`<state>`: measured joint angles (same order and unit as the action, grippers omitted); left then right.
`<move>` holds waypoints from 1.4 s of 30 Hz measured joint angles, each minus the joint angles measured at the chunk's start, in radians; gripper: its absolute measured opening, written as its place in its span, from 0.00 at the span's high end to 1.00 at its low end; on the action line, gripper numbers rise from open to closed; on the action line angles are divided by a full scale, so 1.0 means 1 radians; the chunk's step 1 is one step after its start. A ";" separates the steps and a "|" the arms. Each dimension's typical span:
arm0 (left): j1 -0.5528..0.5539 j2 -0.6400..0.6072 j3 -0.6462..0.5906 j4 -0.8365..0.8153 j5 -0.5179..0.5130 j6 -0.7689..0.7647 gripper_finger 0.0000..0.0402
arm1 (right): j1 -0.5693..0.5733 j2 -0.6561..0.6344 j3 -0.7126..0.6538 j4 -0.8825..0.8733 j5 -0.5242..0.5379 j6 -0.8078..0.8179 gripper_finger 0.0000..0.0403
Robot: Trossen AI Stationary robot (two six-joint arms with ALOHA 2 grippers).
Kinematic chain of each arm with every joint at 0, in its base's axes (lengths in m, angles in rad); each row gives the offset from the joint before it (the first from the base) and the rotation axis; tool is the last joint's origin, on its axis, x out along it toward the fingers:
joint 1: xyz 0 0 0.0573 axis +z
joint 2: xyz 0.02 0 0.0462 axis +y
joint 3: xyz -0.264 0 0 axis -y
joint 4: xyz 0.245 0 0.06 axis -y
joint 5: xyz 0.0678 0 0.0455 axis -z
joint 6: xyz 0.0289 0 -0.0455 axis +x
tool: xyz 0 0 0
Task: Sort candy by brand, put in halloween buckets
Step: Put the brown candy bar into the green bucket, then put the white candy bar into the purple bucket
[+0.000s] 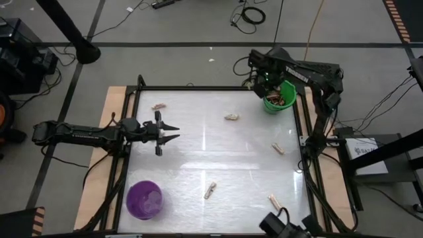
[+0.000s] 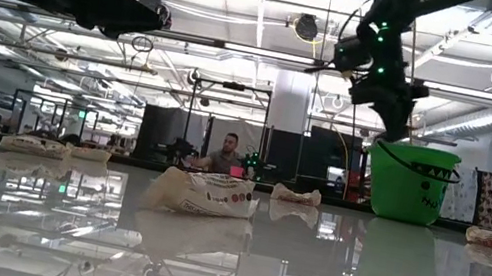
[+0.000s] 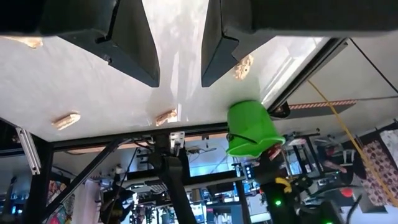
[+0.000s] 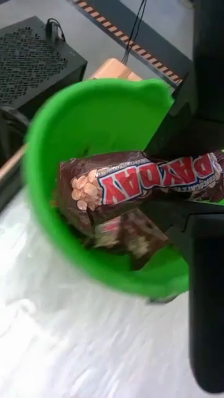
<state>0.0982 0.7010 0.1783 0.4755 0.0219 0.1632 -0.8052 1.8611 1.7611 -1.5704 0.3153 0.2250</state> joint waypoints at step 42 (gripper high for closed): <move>0.000 0.000 0.000 -0.074 -0.097 -0.056 0.68 | 0.015 -0.282 -0.268 0.302 0.021 -0.121 0.46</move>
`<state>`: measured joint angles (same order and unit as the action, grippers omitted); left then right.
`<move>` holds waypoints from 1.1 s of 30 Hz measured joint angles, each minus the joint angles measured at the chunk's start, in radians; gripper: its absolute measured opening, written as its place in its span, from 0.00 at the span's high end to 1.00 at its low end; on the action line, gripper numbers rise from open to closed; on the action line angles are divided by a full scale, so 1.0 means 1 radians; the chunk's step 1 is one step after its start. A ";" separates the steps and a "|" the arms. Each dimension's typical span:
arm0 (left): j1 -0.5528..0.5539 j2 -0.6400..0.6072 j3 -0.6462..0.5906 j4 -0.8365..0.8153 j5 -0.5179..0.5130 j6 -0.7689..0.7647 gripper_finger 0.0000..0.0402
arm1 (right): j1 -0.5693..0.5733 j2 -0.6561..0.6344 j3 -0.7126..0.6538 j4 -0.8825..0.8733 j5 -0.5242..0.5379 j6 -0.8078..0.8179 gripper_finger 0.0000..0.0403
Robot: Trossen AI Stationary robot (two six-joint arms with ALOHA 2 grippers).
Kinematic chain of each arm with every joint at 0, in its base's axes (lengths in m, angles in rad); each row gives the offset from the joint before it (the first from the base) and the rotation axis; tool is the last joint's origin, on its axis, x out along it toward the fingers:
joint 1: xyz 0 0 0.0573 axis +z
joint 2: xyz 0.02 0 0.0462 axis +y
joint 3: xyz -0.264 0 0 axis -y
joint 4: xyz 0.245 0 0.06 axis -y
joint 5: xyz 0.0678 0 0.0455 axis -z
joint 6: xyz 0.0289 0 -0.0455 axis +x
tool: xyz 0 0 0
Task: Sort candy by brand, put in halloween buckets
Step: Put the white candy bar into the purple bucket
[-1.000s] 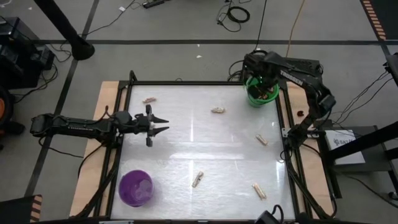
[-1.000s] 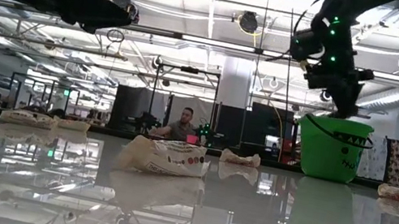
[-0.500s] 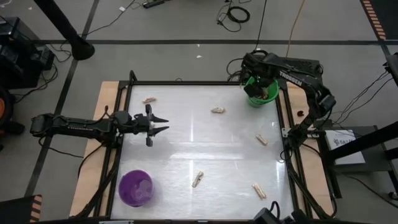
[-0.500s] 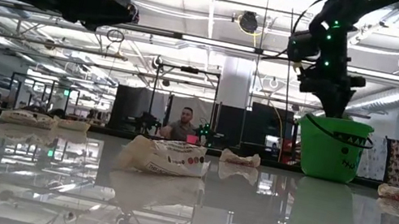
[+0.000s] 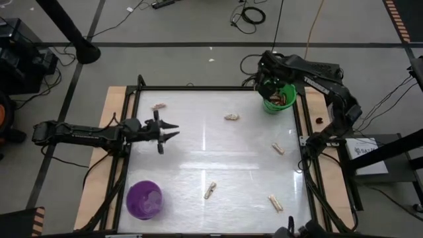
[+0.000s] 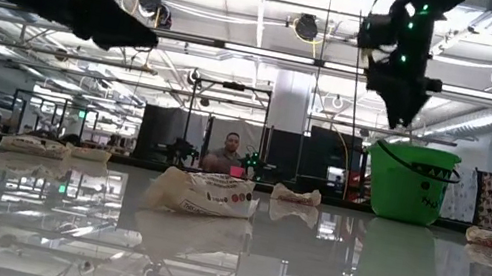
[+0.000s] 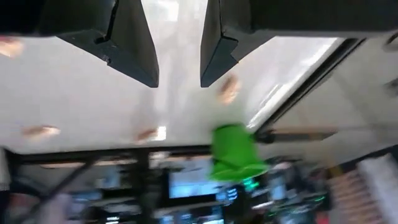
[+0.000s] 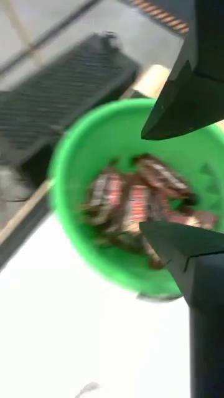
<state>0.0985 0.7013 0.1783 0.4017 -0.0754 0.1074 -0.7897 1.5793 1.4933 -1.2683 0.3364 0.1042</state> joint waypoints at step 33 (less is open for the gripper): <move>0.135 0.815 0.395 0.259 -0.039 -0.075 0.68 | 0.611 -0.434 -0.785 1.120 -0.544 0.005 0.48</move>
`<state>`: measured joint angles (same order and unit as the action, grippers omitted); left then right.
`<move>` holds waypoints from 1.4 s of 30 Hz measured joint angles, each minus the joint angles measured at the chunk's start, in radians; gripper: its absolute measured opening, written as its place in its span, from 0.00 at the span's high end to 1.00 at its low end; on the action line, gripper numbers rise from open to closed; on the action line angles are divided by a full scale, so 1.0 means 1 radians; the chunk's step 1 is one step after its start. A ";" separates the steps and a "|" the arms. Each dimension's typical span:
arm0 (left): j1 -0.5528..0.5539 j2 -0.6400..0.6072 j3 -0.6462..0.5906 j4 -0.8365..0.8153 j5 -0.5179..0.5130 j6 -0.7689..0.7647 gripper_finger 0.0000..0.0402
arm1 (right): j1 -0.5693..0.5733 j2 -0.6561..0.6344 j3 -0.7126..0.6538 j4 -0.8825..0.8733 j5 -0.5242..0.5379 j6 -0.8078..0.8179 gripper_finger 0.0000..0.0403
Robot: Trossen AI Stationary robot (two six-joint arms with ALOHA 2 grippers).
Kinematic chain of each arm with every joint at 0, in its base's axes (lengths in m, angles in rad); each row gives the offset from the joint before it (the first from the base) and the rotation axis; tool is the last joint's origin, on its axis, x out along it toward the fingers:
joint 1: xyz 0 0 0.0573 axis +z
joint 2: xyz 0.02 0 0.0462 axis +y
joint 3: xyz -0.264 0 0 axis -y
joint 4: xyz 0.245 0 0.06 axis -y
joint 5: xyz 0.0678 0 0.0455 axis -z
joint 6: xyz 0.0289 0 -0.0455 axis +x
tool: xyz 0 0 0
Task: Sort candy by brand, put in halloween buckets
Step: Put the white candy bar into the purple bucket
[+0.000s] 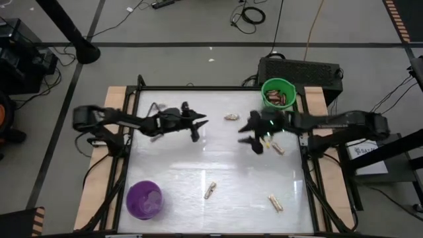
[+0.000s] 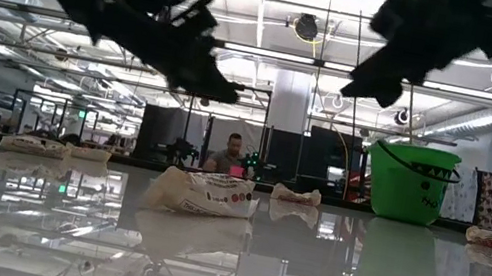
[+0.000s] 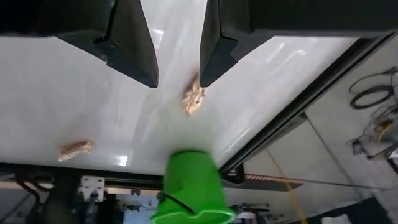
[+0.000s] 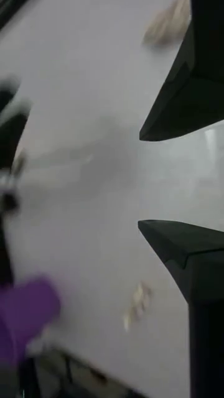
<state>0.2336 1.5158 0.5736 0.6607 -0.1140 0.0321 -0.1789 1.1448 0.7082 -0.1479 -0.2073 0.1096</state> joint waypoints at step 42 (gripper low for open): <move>0.165 0.701 1.102 -1.101 0.253 -0.094 0.68 | 0.107 -0.135 -0.314 0.314 0.000 -0.043 0.48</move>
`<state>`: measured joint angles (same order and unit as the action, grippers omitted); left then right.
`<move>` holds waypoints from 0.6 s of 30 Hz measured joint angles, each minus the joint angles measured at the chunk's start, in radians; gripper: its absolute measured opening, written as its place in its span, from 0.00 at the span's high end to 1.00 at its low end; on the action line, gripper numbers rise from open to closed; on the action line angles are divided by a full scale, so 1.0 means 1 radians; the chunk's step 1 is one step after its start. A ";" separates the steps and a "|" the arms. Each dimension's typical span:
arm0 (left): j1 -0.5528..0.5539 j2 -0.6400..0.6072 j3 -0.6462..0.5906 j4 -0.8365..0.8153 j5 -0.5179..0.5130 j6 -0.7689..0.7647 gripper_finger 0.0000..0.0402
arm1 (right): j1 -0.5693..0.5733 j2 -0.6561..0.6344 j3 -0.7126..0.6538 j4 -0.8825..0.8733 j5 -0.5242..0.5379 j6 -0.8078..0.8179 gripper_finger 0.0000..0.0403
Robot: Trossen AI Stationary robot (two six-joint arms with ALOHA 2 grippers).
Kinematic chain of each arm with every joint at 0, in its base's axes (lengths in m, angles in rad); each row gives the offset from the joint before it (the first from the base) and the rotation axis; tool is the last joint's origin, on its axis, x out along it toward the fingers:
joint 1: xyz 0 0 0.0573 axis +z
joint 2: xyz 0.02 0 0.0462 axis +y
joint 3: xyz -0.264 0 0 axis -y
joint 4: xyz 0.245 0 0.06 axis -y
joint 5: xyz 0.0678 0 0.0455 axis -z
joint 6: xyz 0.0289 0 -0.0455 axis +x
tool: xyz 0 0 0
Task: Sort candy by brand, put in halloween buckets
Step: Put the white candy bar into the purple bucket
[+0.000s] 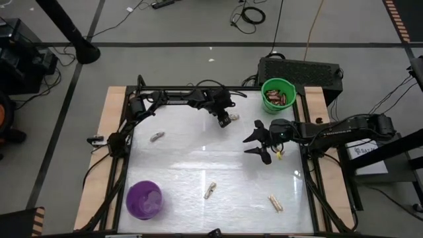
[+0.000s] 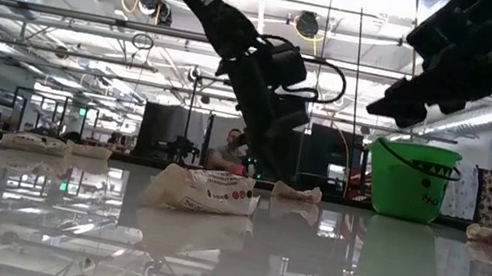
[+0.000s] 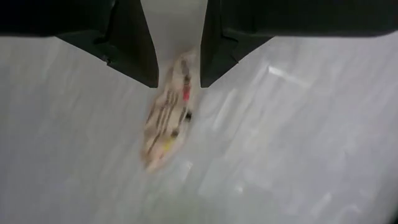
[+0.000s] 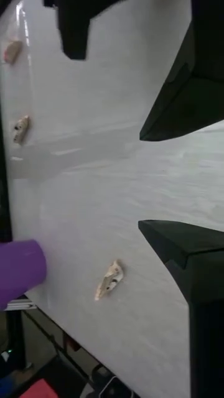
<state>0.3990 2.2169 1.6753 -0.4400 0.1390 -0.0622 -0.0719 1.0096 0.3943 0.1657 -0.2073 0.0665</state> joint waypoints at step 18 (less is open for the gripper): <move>-0.007 0.056 0.111 -0.149 -0.035 0.015 0.68 | 0.000 0.000 0.000 0.048 0.000 -0.051 0.48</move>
<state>0.3923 2.2726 1.7859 -0.5891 0.1039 -0.0475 -0.0719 1.0096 0.3946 0.2138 -0.2071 0.0159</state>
